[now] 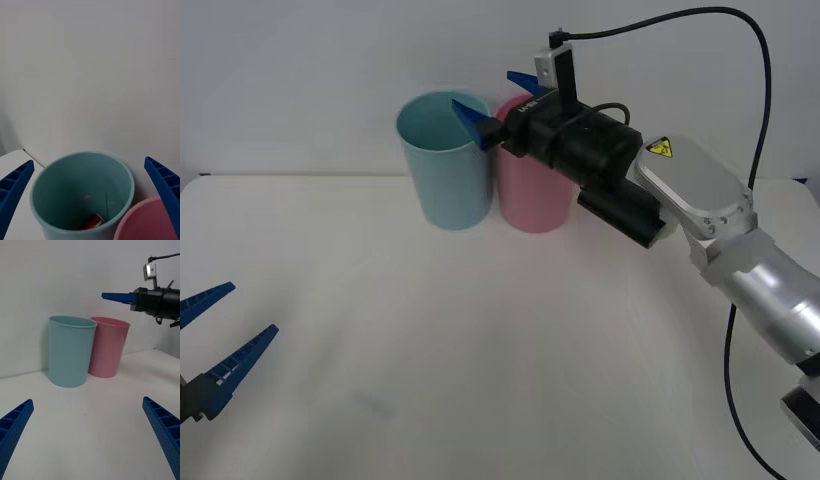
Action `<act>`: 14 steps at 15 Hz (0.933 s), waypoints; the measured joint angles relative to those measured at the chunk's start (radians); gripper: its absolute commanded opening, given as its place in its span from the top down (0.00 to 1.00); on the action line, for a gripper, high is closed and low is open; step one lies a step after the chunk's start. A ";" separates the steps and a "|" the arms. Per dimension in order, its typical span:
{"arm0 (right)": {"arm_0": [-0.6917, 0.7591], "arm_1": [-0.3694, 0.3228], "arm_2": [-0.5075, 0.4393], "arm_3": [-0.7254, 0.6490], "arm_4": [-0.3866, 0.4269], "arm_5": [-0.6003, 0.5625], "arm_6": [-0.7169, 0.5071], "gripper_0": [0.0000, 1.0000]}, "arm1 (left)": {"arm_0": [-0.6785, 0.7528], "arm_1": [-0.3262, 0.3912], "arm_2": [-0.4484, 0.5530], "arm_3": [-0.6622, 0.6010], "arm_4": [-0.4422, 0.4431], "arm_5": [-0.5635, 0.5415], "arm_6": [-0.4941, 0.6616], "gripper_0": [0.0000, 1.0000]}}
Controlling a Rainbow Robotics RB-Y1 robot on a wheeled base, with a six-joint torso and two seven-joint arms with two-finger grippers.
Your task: Grasp the object on the table and drop it into the matching bin: aluminum can to the light blue bin, PET bottle to the pink bin.
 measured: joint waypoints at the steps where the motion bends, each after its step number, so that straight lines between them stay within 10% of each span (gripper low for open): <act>1: 0.045 -0.039 0.000 -0.066 0.000 -0.002 -0.001 0.00 | 0.000 0.000 0.000 0.000 0.000 0.000 0.000 0.00; 9: 0.519 -0.309 -0.154 -0.564 0.008 -0.076 0.013 0.00 | 0.000 0.000 0.000 0.000 0.000 0.000 0.000 0.00; 14: 0.861 -0.336 -0.421 -0.721 0.035 -0.267 0.045 0.00 | 0.000 0.000 0.000 0.000 0.000 0.000 0.000 0.00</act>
